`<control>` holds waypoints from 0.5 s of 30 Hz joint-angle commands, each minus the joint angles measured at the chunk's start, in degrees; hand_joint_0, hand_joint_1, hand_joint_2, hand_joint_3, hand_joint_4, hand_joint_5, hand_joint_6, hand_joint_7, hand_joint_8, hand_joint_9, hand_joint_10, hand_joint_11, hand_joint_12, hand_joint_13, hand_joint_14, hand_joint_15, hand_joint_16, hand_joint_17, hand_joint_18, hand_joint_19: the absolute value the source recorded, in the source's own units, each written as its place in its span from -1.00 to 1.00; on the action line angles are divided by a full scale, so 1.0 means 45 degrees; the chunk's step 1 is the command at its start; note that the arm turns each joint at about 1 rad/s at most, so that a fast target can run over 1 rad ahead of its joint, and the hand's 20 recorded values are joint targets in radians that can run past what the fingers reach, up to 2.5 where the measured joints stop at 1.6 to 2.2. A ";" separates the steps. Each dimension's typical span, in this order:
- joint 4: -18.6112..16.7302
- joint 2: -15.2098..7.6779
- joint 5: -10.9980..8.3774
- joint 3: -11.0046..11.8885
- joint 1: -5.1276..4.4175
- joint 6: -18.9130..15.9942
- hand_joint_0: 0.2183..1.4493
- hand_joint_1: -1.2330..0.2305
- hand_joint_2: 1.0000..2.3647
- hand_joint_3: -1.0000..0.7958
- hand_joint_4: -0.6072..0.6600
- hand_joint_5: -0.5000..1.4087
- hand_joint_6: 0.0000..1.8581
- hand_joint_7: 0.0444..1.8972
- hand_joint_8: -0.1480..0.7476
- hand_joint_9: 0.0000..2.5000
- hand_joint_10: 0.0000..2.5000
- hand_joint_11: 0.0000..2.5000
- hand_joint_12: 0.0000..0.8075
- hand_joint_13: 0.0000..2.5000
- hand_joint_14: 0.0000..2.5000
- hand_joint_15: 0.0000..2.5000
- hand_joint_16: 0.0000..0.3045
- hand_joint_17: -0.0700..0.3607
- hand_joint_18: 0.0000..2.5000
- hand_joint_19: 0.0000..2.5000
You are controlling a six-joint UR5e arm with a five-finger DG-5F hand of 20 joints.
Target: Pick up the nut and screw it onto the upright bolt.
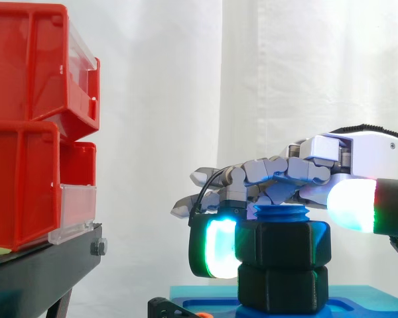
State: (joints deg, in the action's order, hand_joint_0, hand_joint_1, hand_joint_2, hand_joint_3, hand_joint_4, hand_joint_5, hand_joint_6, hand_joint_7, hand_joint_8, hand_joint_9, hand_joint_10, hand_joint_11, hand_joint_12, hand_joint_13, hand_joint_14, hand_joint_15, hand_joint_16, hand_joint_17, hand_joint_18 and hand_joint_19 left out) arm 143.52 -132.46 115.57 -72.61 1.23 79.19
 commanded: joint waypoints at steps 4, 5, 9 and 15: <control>0.0000 0.0001 0.0000 0.0002 0.0000 0.0000 -0.67 0.52 -1.00 -0.44 0.25 -0.45 -0.46 0.50 -0.05 -0.40 -1.00 -1.00 -0.21 -0.68 -1.00 -1.00 -0.74 -0.27 -0.98 -1.00; 0.0000 -0.0018 0.0000 0.0002 0.0019 0.0000 -0.67 0.53 -1.00 -0.44 0.28 -0.47 -0.46 0.47 -0.05 -0.40 -1.00 -1.00 -0.21 -0.69 -1.00 -1.00 -0.74 -0.27 -0.98 -1.00; 0.0000 -0.0018 0.0000 0.0002 0.0039 0.0000 -0.68 0.56 -1.00 -0.44 0.36 -0.55 -0.46 0.13 -0.06 -0.44 -1.00 -1.00 -0.18 -0.70 -1.00 -1.00 -0.72 -0.24 -1.00 -1.00; 0.0020 0.0001 0.0059 0.0139 0.0059 -0.0020 -0.70 0.57 -1.00 -0.44 0.29 -0.65 -0.46 -0.25 -0.10 -0.51 -1.00 -1.00 -0.15 -0.74 -1.00 -1.00 -0.69 -0.18 -1.00 -1.00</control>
State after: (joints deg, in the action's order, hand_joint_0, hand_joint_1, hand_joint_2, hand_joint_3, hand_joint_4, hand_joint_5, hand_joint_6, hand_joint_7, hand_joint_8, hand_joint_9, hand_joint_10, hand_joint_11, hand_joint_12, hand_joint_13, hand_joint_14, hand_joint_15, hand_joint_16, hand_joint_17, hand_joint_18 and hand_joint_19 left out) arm 143.55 -132.48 115.69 -72.39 1.42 79.17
